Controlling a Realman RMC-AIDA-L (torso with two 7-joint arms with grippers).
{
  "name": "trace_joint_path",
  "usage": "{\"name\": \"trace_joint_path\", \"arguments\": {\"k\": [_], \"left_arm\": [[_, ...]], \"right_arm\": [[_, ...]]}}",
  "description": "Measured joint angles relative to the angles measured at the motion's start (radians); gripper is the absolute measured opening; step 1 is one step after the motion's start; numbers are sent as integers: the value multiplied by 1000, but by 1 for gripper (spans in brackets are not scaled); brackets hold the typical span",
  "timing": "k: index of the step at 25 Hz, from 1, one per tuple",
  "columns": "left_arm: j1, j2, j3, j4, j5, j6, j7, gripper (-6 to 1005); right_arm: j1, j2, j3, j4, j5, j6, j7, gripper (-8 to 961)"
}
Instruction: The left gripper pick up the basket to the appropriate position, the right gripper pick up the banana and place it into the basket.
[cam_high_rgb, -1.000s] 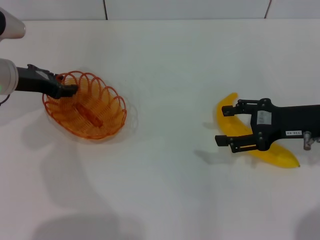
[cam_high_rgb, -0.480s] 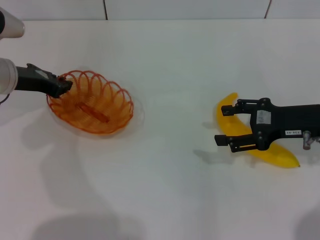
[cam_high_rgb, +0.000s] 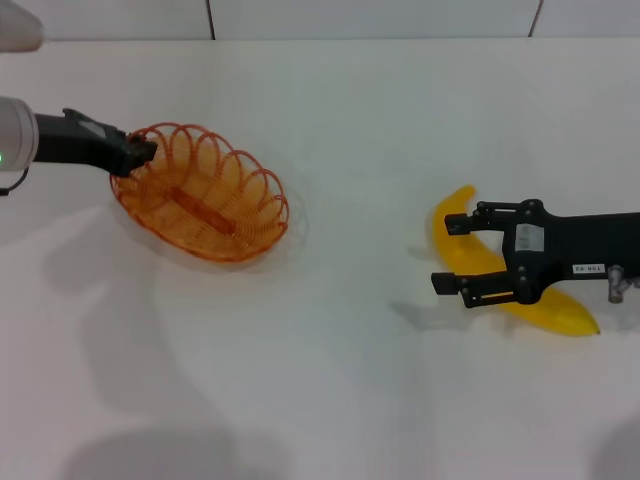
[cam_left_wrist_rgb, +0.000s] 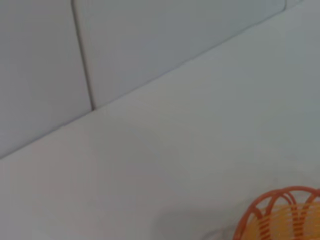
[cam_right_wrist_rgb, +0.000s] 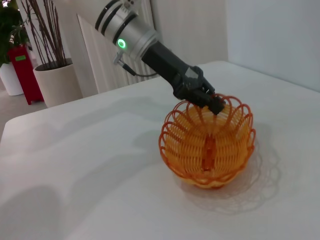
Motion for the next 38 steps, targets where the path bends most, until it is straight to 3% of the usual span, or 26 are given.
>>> {"name": "trace_joint_path", "arguments": {"k": [8, 22, 34, 38], "left_arm": [[4, -13, -3, 59, -30, 53, -5, 113], [23, -4, -10, 49, -175, 54, 49, 108], [26, -3, -11, 47, -192, 50, 57, 104], [41, -3, -19, 40, -275, 46, 105, 103]], "right_arm": [[-1, 0, 0, 0, 0, 0, 0, 861], [0, 0, 0, 0, 0, 1, 0, 861], [1, 0, 0, 0, 0, 2, 0, 861], [1, 0, 0, 0, 0, 2, 0, 861]]}}
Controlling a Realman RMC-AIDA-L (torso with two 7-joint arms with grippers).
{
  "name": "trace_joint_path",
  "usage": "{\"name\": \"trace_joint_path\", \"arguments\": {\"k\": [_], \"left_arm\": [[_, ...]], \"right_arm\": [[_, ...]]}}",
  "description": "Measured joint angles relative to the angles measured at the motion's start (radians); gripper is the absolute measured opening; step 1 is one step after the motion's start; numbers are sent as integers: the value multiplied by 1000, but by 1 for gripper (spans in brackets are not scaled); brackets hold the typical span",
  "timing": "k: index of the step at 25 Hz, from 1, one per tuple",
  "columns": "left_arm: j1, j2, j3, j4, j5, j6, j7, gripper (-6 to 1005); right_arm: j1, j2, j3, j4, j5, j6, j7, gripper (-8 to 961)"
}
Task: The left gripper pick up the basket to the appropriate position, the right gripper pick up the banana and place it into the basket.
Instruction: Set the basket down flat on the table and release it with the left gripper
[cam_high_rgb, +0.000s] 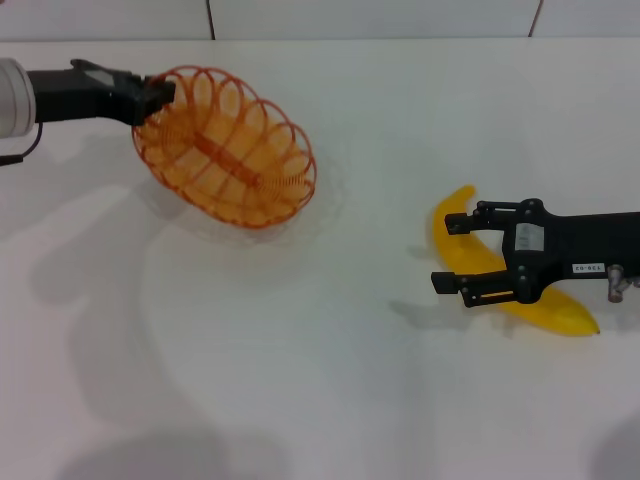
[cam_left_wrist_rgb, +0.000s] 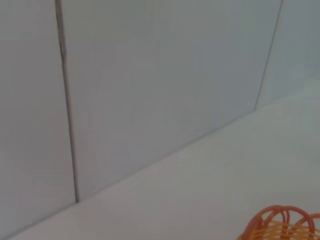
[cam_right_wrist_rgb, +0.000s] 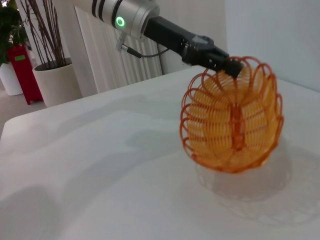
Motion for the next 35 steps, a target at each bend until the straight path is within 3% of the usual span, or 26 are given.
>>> {"name": "trace_joint_path", "arguments": {"k": [8, 13, 20, 26, 35], "left_arm": [[10, 0, -6, -55, -120, -5, 74, 100], [21, 1, -23, -158, -207, -45, 157, 99], [24, -11, -82, -222, -225, -56, 206, 98], [34, -23, -83, -251, -253, -93, 219, 98], [45, -23, -83, -345, -350, -136, 298, 97]], "right_arm": [[6, 0, 0, 7, 0, 0, -1, 861], [7, 0, -5, 9, 0, 0, -2, 861], [7, 0, -11, 9, 0, 0, -2, 861], [7, 0, -13, 14, 0, 0, -2, 861], [10, 0, -22, 24, -2, 0, -2, 860]]}}
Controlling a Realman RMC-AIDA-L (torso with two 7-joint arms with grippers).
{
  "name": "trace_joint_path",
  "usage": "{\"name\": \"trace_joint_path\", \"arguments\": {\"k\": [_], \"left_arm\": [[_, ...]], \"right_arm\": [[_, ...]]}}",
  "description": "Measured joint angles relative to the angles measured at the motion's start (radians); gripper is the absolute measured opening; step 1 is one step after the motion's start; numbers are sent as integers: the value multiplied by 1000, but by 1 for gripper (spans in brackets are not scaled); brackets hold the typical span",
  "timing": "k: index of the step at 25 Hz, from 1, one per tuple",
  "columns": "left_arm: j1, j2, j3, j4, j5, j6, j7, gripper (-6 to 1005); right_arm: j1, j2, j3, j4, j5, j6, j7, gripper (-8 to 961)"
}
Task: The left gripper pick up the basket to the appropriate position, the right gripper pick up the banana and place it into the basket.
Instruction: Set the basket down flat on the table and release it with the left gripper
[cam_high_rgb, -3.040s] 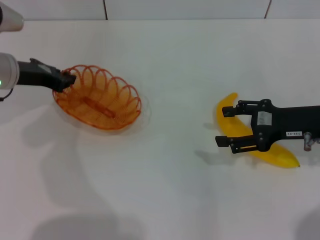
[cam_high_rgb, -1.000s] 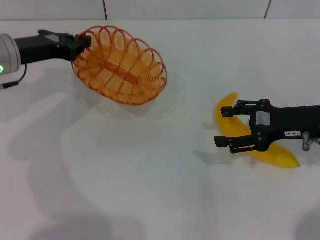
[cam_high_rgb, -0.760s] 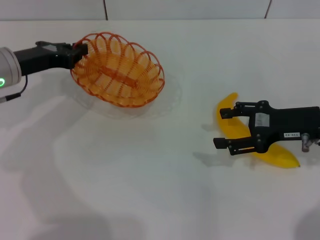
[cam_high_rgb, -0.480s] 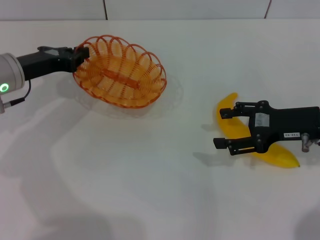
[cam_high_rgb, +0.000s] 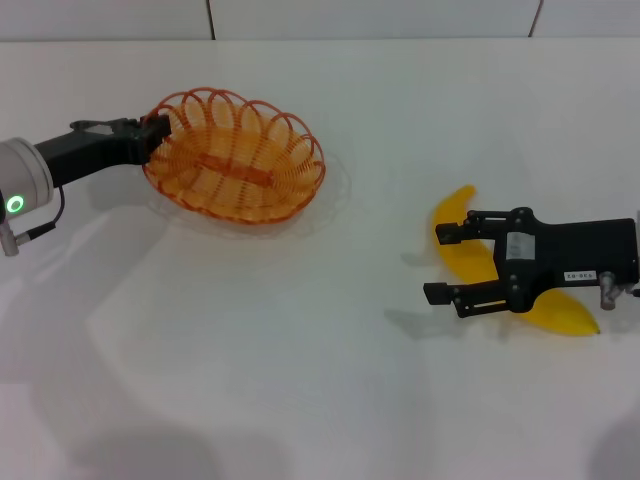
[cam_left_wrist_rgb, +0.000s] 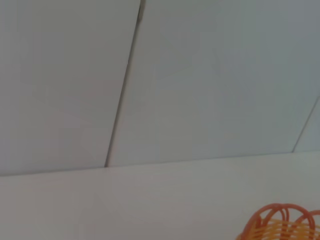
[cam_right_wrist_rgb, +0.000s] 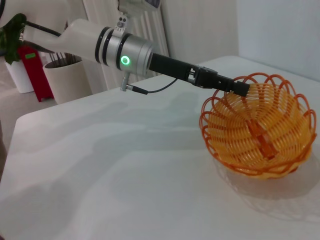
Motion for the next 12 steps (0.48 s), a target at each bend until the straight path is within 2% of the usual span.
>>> {"name": "trace_joint_path", "arguments": {"k": [12], "left_arm": [[1, -1, 3, -62, -64, -43, 65, 97]], "right_arm": [[14, 0, -29, 23, 0, 26, 2, 860]]}}
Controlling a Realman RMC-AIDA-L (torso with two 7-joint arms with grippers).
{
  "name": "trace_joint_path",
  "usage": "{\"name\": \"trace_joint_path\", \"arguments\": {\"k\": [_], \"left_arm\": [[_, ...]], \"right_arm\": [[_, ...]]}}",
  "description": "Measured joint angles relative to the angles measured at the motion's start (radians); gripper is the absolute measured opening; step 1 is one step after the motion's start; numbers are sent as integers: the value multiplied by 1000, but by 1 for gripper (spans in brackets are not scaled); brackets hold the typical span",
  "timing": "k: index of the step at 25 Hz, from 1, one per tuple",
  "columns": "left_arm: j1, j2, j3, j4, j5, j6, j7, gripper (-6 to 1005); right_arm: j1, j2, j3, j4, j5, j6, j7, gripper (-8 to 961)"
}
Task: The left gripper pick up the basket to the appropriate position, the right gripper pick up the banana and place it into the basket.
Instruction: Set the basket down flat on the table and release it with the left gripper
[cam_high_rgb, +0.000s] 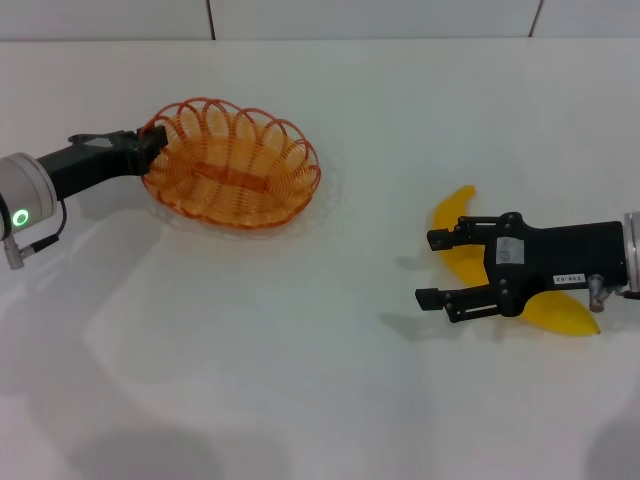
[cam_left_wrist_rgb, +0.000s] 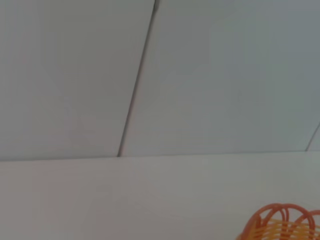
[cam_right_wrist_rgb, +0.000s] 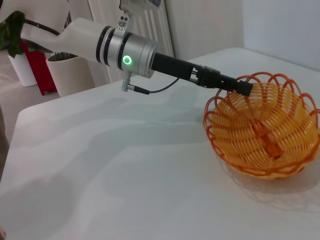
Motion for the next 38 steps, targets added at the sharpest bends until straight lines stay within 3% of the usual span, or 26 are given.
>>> {"name": "trace_joint_path", "arguments": {"k": [17, 27, 33, 36, 38], "left_arm": [[-18, 2, 50, -1, 14, -5, -5, 107], [-18, 2, 51, -1, 28, -6, 1, 225], [-19, -1, 51, 4, 39, -17, 16, 460], [-19, -1, 51, 9, 39, -19, 23, 705], [-17, -1, 51, 20, 39, -11, 25, 772]], "right_arm": [[0, 0, -3, 5, 0, 1, -9, 860], [0, 0, -15, 7, 0, 1, -10, 860], [0, 0, -15, 7, 0, 0, -11, 860], [-3, 0, -15, 6, 0, 0, -9, 860], [-8, 0, -12, 6, 0, 0, -8, 860]]}}
